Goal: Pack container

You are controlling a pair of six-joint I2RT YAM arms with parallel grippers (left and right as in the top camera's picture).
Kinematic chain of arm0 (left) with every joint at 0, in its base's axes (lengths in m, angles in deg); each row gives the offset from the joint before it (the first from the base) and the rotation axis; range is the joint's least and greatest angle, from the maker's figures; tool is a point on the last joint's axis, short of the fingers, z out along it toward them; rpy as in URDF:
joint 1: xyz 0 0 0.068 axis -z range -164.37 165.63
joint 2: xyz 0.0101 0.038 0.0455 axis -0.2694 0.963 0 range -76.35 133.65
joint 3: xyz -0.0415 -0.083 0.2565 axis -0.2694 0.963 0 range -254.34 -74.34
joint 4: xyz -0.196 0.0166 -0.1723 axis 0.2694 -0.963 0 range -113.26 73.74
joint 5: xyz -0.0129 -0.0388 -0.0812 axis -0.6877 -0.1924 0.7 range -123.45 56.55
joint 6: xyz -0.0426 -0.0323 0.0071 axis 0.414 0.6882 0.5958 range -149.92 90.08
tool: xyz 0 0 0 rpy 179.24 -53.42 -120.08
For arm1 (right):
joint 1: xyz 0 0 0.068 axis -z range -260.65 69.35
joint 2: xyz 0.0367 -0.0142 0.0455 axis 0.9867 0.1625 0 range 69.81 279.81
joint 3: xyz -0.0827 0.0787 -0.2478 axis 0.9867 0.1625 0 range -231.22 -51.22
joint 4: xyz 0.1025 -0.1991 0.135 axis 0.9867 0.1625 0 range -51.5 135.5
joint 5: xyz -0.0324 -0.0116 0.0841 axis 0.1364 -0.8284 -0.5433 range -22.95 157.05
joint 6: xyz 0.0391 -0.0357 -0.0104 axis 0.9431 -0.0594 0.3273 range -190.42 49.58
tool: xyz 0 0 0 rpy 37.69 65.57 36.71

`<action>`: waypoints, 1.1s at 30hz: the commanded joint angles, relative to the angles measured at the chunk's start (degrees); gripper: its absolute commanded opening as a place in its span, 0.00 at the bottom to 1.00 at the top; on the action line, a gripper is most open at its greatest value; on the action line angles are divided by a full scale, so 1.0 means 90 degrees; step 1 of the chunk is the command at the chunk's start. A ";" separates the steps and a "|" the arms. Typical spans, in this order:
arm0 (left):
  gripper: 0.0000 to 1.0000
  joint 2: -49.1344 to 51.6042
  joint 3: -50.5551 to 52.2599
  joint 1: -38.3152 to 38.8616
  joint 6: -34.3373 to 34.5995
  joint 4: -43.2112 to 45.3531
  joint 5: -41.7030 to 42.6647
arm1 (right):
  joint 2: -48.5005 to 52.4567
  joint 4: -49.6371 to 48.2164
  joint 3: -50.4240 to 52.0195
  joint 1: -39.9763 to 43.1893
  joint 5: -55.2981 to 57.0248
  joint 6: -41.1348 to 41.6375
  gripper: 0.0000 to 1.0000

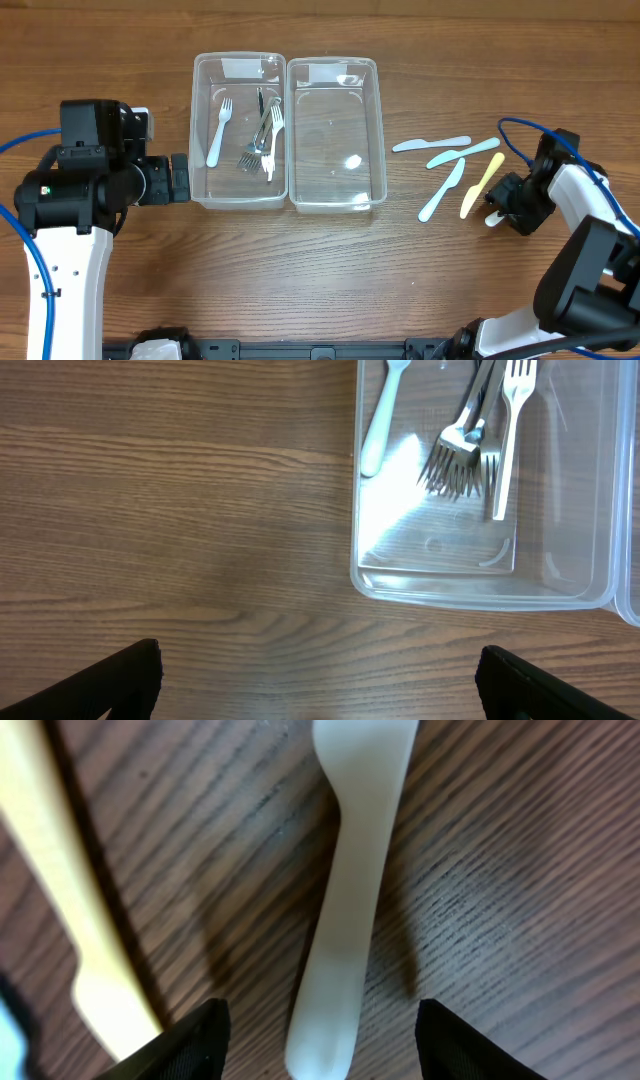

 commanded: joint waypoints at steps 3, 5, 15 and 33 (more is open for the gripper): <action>1.00 -0.0007 0.0034 -0.0005 -0.0126 0.0002 0.0044 | 0.0197 -0.0129 -0.0148 0.0017 0.0061 0.0049 0.62; 1.00 -0.0007 0.0034 -0.0005 -0.0126 0.0002 0.0044 | 0.0197 -0.0187 -0.0148 0.0017 0.0058 0.0049 0.62; 1.00 -0.0007 0.0034 -0.0005 -0.0126 0.0000 0.0044 | 0.0197 -0.0114 -0.0124 0.0017 0.0058 0.0049 0.45; 1.00 -0.0007 0.0034 -0.0005 -0.0126 0.0002 0.0044 | 0.0197 0.0032 -0.0090 0.0017 0.0056 0.0049 0.09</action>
